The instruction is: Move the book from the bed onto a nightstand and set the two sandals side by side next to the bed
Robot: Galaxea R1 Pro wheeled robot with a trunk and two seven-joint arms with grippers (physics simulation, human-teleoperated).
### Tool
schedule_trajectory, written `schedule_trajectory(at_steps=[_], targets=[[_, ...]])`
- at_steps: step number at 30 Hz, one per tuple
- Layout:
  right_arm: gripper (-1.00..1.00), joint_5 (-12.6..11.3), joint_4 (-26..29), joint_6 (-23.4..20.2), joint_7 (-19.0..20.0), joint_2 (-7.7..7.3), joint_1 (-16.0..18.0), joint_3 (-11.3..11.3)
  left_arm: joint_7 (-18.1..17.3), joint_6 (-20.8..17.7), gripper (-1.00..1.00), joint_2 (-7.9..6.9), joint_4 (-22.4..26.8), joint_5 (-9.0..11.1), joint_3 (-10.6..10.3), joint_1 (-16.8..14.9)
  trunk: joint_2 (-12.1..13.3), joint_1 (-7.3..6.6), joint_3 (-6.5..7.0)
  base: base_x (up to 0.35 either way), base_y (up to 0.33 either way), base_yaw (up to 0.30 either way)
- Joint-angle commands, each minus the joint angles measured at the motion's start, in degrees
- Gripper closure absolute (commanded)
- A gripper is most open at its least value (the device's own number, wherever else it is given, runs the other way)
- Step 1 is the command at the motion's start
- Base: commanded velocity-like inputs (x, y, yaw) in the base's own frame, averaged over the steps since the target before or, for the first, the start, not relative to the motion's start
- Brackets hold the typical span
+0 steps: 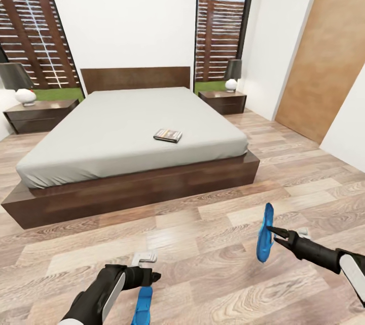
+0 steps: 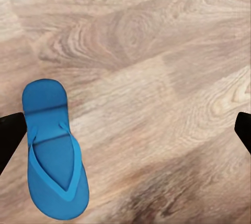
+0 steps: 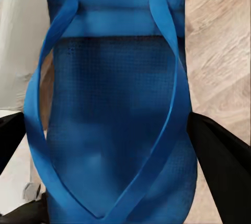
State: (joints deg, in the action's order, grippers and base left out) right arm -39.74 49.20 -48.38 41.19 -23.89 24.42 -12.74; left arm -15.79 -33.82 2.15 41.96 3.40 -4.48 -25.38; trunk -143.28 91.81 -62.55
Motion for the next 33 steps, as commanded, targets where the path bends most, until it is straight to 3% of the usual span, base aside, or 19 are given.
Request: schedule_trajectory(at_steps=[1, 8, 26, 30, 33], targets=[[1.0, -0.8, 0.09, -0.5, 1.6, -0.66, 0.01, -0.27, 0.06, -0.37, -1.0, 0.0, 0.06, 0.36, -0.06, -0.02, -0.04, 0.01, -0.28, 0.0, 0.0, 0.0], [1.0, -3.15, 0.27, -1.0, 4.58, -1.82, -0.03, -0.65, 0.06, -0.37, -1.0, 0.0, 0.05, 0.38, -0.05, -0.02, -0.13, 0.19, -1.83, 0.0, 0.0, 0.0], [1.0, -2.72, 0.28, -1.01, 5.13, -1.77, -0.03, -0.53, 0.23, -0.35, -1.0, -0.05, 0.05, 0.22, 1.36, -0.02, -0.37, 0.66, -5.82, 0.0, 0.0, 0.0], [1.0, -2.72, 0.28, -1.01, 5.12, -1.77, -0.04, -0.53, 6.28, -0.29, -1.0, -0.05, 0.05, 0.22, 1.34, -0.02, -0.42, 0.76, -6.71, 0.0, 0.0, 0.0], [1.0, -2.72, 0.3, -1.01, 5.12, -1.77, -0.03, -0.53, 8.56, -0.28, -1.0, -0.04, 0.05, 0.27, 1.31, -0.02, -0.46, 0.84, -7.37, 0.0, 0.0, 0.0]])
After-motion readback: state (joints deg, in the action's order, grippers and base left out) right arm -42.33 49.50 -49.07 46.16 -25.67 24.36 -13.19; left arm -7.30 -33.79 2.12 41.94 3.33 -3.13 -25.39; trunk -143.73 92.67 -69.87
